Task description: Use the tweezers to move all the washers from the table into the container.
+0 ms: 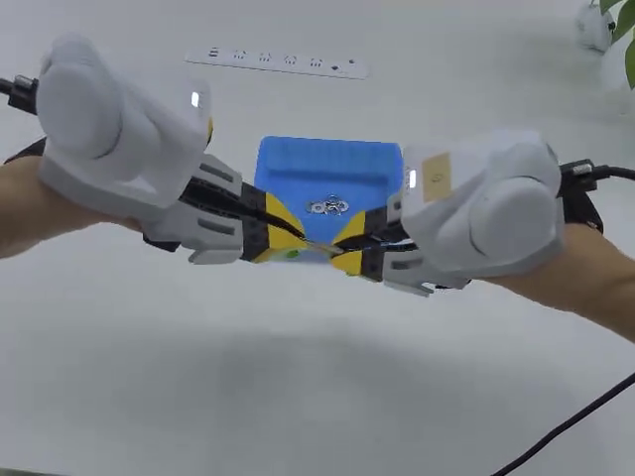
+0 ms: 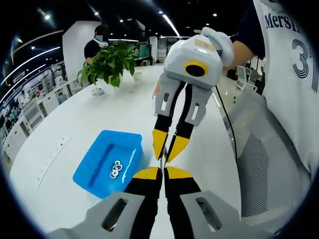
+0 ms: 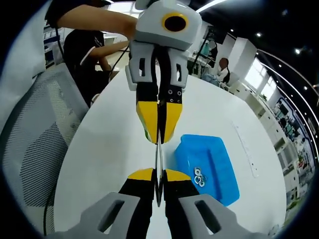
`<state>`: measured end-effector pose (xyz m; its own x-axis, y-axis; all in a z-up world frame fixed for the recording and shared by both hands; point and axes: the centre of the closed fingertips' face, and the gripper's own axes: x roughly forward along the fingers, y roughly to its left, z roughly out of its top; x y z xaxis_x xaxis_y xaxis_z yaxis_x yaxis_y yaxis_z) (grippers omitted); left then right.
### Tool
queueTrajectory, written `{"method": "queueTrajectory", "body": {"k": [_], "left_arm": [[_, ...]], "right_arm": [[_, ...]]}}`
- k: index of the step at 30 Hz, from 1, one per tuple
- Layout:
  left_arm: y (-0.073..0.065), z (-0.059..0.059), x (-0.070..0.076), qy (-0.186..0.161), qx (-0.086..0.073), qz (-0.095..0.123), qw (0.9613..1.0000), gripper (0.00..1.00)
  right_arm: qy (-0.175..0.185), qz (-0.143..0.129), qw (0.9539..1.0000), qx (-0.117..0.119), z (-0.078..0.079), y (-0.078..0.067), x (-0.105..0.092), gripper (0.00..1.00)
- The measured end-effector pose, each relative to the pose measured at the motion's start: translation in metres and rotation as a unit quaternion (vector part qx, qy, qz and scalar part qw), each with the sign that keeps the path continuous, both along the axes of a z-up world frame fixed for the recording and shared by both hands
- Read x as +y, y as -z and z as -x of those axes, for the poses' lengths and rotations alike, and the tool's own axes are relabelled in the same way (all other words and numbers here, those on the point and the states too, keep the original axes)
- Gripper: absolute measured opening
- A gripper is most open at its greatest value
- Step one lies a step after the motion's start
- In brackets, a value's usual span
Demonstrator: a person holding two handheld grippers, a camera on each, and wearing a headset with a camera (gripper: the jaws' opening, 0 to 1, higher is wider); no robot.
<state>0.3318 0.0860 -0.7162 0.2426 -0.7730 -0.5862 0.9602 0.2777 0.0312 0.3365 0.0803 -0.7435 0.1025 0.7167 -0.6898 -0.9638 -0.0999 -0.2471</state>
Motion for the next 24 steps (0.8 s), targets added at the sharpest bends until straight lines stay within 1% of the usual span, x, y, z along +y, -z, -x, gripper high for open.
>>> {"method": "queueTrajectory", "body": {"k": [1,4,6,8,9,10,11,13,14,16,18,19,20,21,22,24], "left_arm": [[0.003,0.0,-0.001,0.0,0.002,-0.001,1.0,0.07],[0.013,-0.003,-0.002,0.001,0.01,-0.001,1.0,0.07],[0.025,-0.004,-0.004,0.002,0.016,-0.007,0.9998,0.07],[0.034,-0.005,-0.005,0.002,0.021,-0.01,0.9997,0.07],[0.04,-0.006,-0.004,0.001,0.026,-0.012,0.9996,0.07],[0.047,-0.006,-0.004,0.001,0.032,-0.017,0.9993,0.07],[0.054,-0.006,-0.004,0.002,0.036,-0.022,0.9991,0.07],[0.063,-0.007,-0.004,0.0,0.046,-0.025,0.9986,0.07],[0.068,-0.007,-0.004,0.0,0.05,-0.031,0.9983,0.07],[0.075,-0.007,-0.003,0.002,0.054,-0.04,0.9977,0.07],[0.078,-0.007,-0.002,0.002,0.059,-0.04,0.9974,0.07],[0.082,-0.007,0.0,0.002,0.06,-0.047,0.997,0.07],[0.085,-0.008,0.001,0.002,0.063,-0.05,0.9968,0.07],[0.088,-0.008,0.003,0.003,0.062,-0.057,0.9964,0.07],[0.091,-0.008,0.004,0.007,0.058,-0.066,0.9961,0.07],[0.094,-0.006,0.004,0.009,0.062,-0.073,0.9954,0.07]], "right_arm": [[0.001,0.0,1.0,0.002,0.0,0.001,0.0,0.07],[0.006,0.006,0.9998,0.015,-0.002,0.01,-0.003,0.07],[0.013,0.01,0.9993,0.033,-0.003,0.02,-0.006,0.07],[0.014,0.015,0.999,0.039,-0.004,0.027,-0.007,0.07],[0.015,0.017,0.9988,0.044,-0.005,0.03,-0.008,0.07],[0.018,0.02,0.9981,0.056,-0.004,0.037,-0.008,0.07],[0.018,0.025,0.9976,0.062,-0.005,0.043,-0.008,0.07],[0.014,0.037,0.9971,0.065,-0.005,0.054,-0.007,0.07],[0.015,0.04,0.9968,0.067,-0.004,0.057,-0.007,0.07],[0.013,0.045,0.9965,0.069,-0.004,0.062,-0.006,0.07],[0.014,0.048,0.9959,0.076,-0.005,0.065,-0.006,0.07],[0.014,0.046,0.9959,0.077,-0.005,0.065,-0.006,0.07],[0.017,0.046,0.9954,0.082,-0.006,0.066,-0.005,0.07],[0.017,0.046,0.9953,0.084,-0.006,0.067,-0.005,0.07],[0.017,0.047,0.9953,0.084,-0.005,0.068,-0.004,0.07],[0.016,0.05,0.9949,0.086,-0.005,0.069,-0.004,0.08]]}}
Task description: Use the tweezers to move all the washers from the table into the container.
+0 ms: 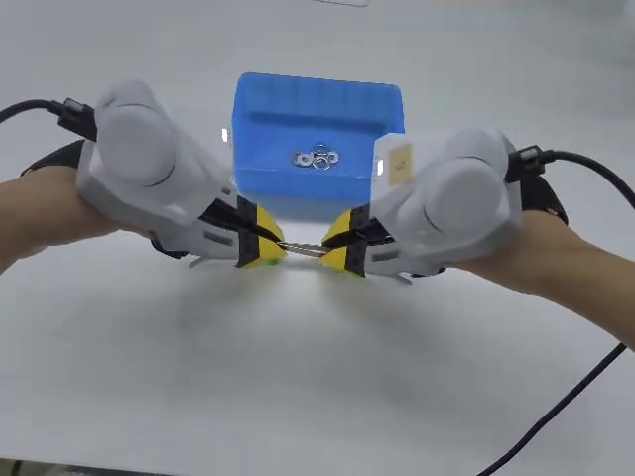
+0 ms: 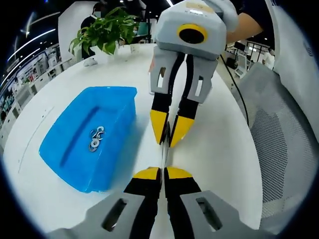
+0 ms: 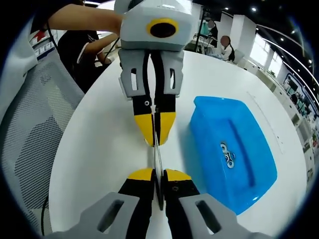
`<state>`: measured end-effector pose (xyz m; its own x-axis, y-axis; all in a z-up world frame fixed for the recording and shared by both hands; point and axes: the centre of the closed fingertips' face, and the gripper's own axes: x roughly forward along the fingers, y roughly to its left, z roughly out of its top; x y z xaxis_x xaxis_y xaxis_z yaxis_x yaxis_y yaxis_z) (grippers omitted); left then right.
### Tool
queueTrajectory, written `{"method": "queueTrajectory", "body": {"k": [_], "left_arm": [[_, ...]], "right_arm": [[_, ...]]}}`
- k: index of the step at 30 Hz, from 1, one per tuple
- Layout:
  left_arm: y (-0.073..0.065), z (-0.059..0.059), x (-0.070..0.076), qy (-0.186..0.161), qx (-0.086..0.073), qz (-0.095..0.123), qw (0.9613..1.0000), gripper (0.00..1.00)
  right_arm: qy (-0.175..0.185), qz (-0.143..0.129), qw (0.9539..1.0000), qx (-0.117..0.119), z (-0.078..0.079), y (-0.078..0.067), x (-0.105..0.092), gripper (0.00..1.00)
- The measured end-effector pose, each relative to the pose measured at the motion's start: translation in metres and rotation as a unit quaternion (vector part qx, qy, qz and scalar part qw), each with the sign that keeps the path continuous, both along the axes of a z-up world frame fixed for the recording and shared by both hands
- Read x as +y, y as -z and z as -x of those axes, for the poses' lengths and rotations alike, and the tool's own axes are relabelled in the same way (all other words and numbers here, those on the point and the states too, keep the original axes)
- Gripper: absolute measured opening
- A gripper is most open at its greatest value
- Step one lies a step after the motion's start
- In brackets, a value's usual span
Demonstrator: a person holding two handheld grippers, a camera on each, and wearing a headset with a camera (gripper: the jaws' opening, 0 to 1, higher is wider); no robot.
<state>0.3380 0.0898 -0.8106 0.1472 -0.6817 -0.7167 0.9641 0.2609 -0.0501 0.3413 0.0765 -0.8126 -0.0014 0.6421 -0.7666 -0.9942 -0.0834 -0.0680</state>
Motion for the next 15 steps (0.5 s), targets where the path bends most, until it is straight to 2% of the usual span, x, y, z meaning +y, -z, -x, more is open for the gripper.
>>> {"method": "queueTrajectory", "body": {"k": [6,8,12,13,15], "left_arm": [[0.0027,-0.0027,0.0011,-0.02,0.01,0.003,0.9997,0.08],[0.0027,-0.0027,0.0016,-0.032,0.019,0.005,0.9993,0.09],[0.0029,-0.0031,0.0043,-0.041,0.018,0.0,0.999,0.08],[0.0024,-0.0018,0.0059,-0.048,0.026,-0.001,0.9985,0.09],[-0.0021,-0.0018,0.0073,-0.051,0.018,0.004,0.9985,0.1]], "right_arm": [[0.004,-0.001,1.0,0.007,0.0002,0.0023,-0.0002,0.09],[0.005,0.001,0.9999,0.01,0.0008,0.0041,-0.0003,0.09],[0.007,0.008,0.9999,0.002,0.0002,0.0056,-0.0003,0.11],[0.007,0.008,0.9999,0.0,0.0003,0.0056,-0.0005,0.11],[0.006,0.006,1.0,-0.002,0.0005,0.0057,-0.0008,0.12]]}}
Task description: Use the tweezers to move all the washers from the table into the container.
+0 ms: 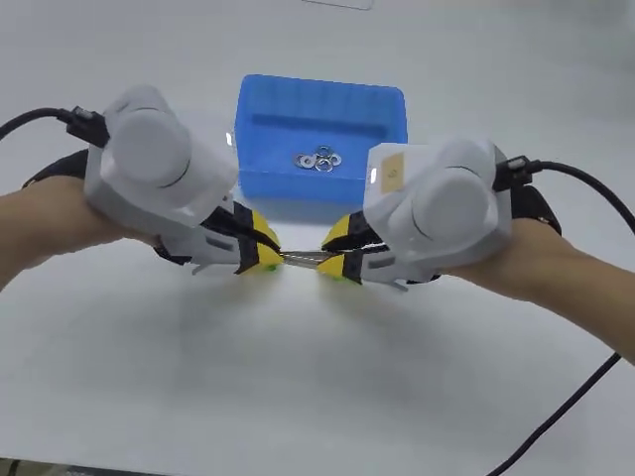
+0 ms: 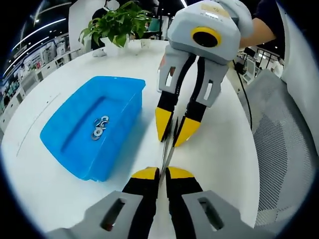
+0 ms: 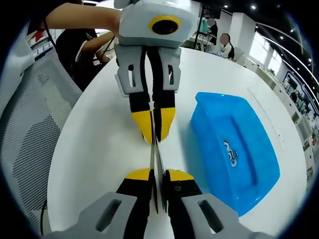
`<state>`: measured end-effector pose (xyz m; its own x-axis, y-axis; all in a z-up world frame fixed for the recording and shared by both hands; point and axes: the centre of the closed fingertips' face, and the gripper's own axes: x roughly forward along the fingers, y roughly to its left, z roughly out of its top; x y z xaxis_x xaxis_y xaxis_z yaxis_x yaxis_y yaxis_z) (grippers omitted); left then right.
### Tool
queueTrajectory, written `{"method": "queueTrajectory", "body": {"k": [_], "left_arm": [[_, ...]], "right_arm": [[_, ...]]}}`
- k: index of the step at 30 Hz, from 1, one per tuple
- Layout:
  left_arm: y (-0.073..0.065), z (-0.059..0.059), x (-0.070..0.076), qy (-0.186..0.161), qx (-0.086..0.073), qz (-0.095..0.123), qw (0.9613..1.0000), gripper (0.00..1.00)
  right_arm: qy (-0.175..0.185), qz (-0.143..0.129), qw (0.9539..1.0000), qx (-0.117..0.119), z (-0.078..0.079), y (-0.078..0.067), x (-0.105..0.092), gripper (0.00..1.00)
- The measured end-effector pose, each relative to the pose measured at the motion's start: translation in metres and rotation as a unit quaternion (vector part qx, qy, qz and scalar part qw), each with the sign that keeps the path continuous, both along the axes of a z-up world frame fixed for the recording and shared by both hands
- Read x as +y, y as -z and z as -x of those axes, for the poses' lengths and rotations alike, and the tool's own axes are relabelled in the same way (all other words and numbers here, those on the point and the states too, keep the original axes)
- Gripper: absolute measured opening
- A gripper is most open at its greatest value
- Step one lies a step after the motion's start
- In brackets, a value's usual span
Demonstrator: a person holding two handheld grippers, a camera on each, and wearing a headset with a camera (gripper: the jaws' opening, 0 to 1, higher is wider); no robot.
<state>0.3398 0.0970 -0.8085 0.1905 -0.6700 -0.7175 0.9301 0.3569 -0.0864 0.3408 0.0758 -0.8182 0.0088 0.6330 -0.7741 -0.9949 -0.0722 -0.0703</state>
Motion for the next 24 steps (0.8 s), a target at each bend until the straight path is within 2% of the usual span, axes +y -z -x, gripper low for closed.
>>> {"method": "queueTrajectory", "body": {"k": [4,5,7,9,10,12,13,14,15,16,18,20,22,23,24], "left_arm": [[-0.012,-0.001,0.002,-0.03,0.003,0.026,0.9992,0.14],[-0.013,-0.001,0.004,-0.034,0.005,0.024,0.9991,0.16],[-0.017,-0.001,0.008,-0.046,-0.003,0.023,0.9987,0.17],[-0.03,-0.001,0.011,-0.059,-0.021,0.039,0.9973,0.17],[-0.041,0.0,0.011,-0.076,-0.027,0.058,0.9951,0.19],[-0.061,-0.001,0.013,-0.098,-0.042,0.091,0.9901,0.25],[-0.081,-0.002,0.013,-0.11,-0.064,0.129,0.9835,0.3],[-0.095,-0.001,0.013,-0.118,-0.075,0.154,0.9781,0.34],[-0.108,0.0,0.017,-0.132,-0.086,0.172,0.9725,0.39],[-0.114,0.0,0.02,-0.138,-0.095,0.173,0.9706,0.45],[-0.122,0.001,0.03,-0.147,-0.123,0.156,0.969,0.56],[-0.12,0.005,0.038,-0.145,-0.137,0.129,0.9714,0.67],[-0.12,0.009,0.045,-0.15,-0.13,0.132,0.9711,0.75],[-0.119,0.01,0.052,-0.155,-0.129,0.123,0.9719,0.78],[-0.118,0.01,0.057,-0.161,-0.127,0.111,0.9724,0.81]], "right_arm": [[0.013,-0.007,0.9999,-0.004,-0.002,-0.005,-0.004,0.22],[0.019,-0.01,0.9998,-0.002,-0.002,-0.008,-0.004,0.22],[0.037,-0.028,0.9989,0.003,-0.003,-0.017,-0.004,0.22],[0.067,-0.057,0.9961,0.006,-0.006,-0.033,-0.004,0.22],[0.085,-0.078,0.9932,0.013,-0.007,-0.044,-0.006,0.22],[0.113,-0.104,0.988,0.019,-0.009,-0.059,-0.012,0.24],[0.127,-0.121,0.9842,0.021,-0.009,-0.07,-0.018,0.25],[0.137,-0.133,0.9814,0.023,-0.01,-0.075,-0.023,0.27],[0.144,-0.13,0.9807,0.02,-0.008,-0.078,-0.033,0.32],[0.144,-0.125,0.9816,0.014,-0.006,-0.078,-0.04,0.35],[0.156,-0.119,0.9804,-0.012,-0.006,-0.08,-0.057,0.4],[0.183,-0.115,0.9762,-0.018,-0.005,-0.083,-0.068,0.45],[0.208,-0.121,0.9705,-0.017,-0.001,-0.091,-0.076,0.57],[0.217,-0.124,0.968,-0.027,0.0,-0.098,-0.078,0.63],[0.219,-0.123,0.9675,-0.031,0.002,-0.102,-0.08,0.71]]}}
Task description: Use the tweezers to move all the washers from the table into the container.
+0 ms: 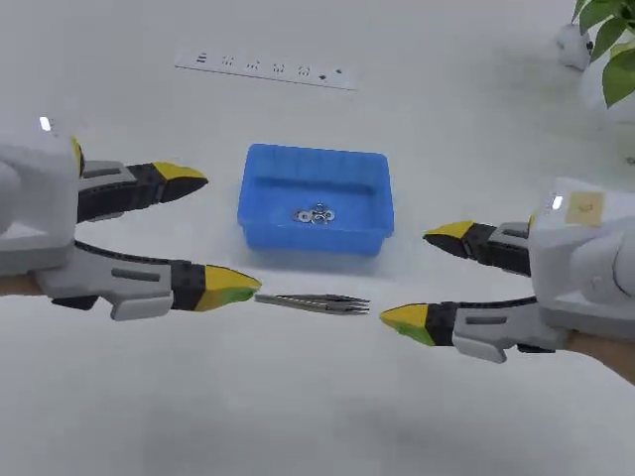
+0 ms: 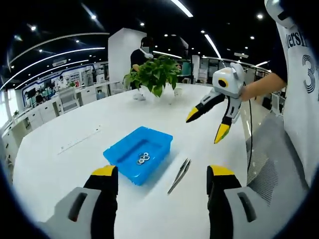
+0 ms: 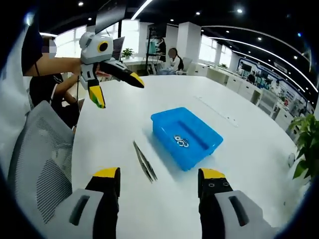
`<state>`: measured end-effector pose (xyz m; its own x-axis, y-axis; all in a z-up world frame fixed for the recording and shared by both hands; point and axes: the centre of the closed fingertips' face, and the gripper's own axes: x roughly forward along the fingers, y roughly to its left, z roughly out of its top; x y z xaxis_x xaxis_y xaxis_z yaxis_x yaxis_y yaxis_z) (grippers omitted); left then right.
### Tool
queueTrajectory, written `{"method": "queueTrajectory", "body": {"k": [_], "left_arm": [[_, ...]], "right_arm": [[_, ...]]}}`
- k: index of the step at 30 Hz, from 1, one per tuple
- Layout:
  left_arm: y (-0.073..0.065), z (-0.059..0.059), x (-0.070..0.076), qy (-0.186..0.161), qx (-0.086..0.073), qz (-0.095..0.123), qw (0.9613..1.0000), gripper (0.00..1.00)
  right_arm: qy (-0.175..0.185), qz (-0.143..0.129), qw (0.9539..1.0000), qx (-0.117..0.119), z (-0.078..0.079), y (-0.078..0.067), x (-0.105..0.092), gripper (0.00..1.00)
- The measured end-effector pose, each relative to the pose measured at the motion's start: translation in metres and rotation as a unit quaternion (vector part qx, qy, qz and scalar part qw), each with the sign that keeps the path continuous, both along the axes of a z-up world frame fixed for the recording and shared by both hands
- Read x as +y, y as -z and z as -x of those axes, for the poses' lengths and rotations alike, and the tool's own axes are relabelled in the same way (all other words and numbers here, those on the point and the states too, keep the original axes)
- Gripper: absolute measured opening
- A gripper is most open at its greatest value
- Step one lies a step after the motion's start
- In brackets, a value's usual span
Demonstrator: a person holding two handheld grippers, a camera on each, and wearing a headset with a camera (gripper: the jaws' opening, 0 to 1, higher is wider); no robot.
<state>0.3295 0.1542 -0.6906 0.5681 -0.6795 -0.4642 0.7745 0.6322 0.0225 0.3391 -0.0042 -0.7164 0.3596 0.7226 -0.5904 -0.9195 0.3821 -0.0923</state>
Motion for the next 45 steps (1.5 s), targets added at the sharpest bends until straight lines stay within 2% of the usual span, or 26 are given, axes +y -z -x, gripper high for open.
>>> {"method": "queueTrajectory", "body": {"k": [1,3,4,5,6,7,8,11,12,13,14,15,16,17,18,19,22,24,27,29,32,39,41,43,45], "left_arm": [[0.0,0.001,0.004,-0.006,0.0,-0.011,0.9999,0.89],[-0.005,0.005,0.004,-0.003,-0.009,-0.022,0.9997,0.99],[-0.009,0.009,0.001,0.001,-0.011,-0.023,0.9997,0.99],[-0.014,0.012,-0.003,0.007,-0.018,-0.017,0.9997,1.0],[-0.026,0.019,-0.014,0.032,-0.034,0.007,0.9989,1.0],[-0.032,0.024,-0.021,0.05,-0.038,0.018,0.9979,1.0],[-0.033,0.027,-0.021,0.056,-0.035,0.009,0.9978,1.0],[-0.026,0.027,-0.008,0.046,-0.024,-0.074,0.9959,1.0],[-0.027,0.025,-0.006,0.039,-0.029,-0.078,0.9958,1.0],[-0.031,0.025,-0.006,0.032,-0.039,-0.074,0.9959,1.0],[-0.037,0.022,-0.003,0.02,-0.056,-0.077,0.9953,1.0],[-0.048,0.014,0.001,0.002,-0.085,-0.071,0.9939,1.0],[-0.052,0.012,0.004,-0.007,-0.088,-0.064,0.994,1.0],[-0.054,0.012,0.006,-0.021,-0.07,-0.05,0.9961,1.0],[-0.055,0.011,0.006,-0.026,-0.063,-0.043,0.9967,1.0],[-0.055,0.012,0.007,-0.034,-0.047,-0.036,0.9977,1.0],[-0.061,0.017,0.004,-0.018,-0.067,-0.05,0.9963,1.0],[-0.059,0.02,0.005,-0.015,-0.066,-0.056,0.9961,1.0],[-0.052,0.025,0.005,-0.008,-0.051,-0.066,0.9965,1.0],[-0.049,0.029,0.004,-0.003,-0.047,-0.069,0.9965,1.0],[-0.048,0.032,0.003,0.0,-0.046,-0.07,0.9965,1.0],[-0.039,0.042,-0.001,0.008,-0.031,-0.073,0.9968,0.99],[-0.041,0.043,-0.004,0.009,-0.038,-0.071,0.9967,0.99],[-0.038,0.044,-0.002,0.012,-0.04,-0.085,0.9955,0.99],[-0.033,0.045,0.0,0.014,-0.036,-0.097,0.9945,0.99]], "right_arm": [[0.003,0.004,1.0,-0.006,0.001,-0.004,-0.002,0.76],[0.005,0.014,0.9996,-0.025,0.001,-0.012,-0.005,0.84],[0.0,0.022,0.9991,-0.037,0.002,-0.015,-0.006,0.85],[-0.005,0.031,0.9984,-0.047,0.002,-0.017,-0.007,0.86],[-0.011,0.034,0.9979,-0.053,0.004,-0.018,-0.007,0.88],[-0.014,0.035,0.9979,-0.053,0.005,-0.017,-0.006,0.9],[-0.018,0.04,0.9978,-0.051,0.007,-0.017,-0.005,0.92],[-0.029,0.051,0.9969,-0.053,0.01,-0.016,-0.003,0.96],[-0.031,0.052,0.9966,-0.056,0.011,-0.017,-0.002,0.99],[-0.031,0.058,0.9959,-0.062,0.011,-0.018,-0.003,1.0],[-0.034,0.066,0.9949,-0.068,0.01,-0.019,-0.005,1.0],[-0.038,0.075,0.9936,-0.075,0.009,-0.02,-0.007,1.0],[-0.036,0.079,0.9927,-0.083,0.007,-0.022,-0.008,1.0],[-0.032,0.08,0.9929,-0.083,0.008,-0.025,-0.012,1.0],[-0.031,0.079,0.993,-0.082,0.008,-0.025,-0.013,1.0],[-0.028,0.075,0.9937,-0.079,0.009,-0.028,-0.017,1.0],[-0.019,0.074,0.994,-0.078,0.01,-0.03,-0.022,1.0],[-0.016,0.076,0.9941,-0.076,0.011,-0.03,-0.024,1.0],[-0.01,0.071,0.995,-0.069,0.013,-0.031,-0.025,1.0],[-0.008,0.07,0.9954,-0.065,0.015,-0.031,-0.026,1.0],[-0.01,0.071,0.9952,-0.066,0.017,-0.032,-0.026,1.0],[-0.002,0.062,0.9962,-0.061,0.017,-0.036,-0.028,1.0],[0.004,0.048,0.9975,-0.053,0.016,-0.039,-0.027,1.0],[0.012,0.04,0.998,-0.047,0.014,-0.04,-0.028,1.0],[0.013,0.038,0.9981,-0.047,0.014,-0.041,-0.027,1.0]]}}
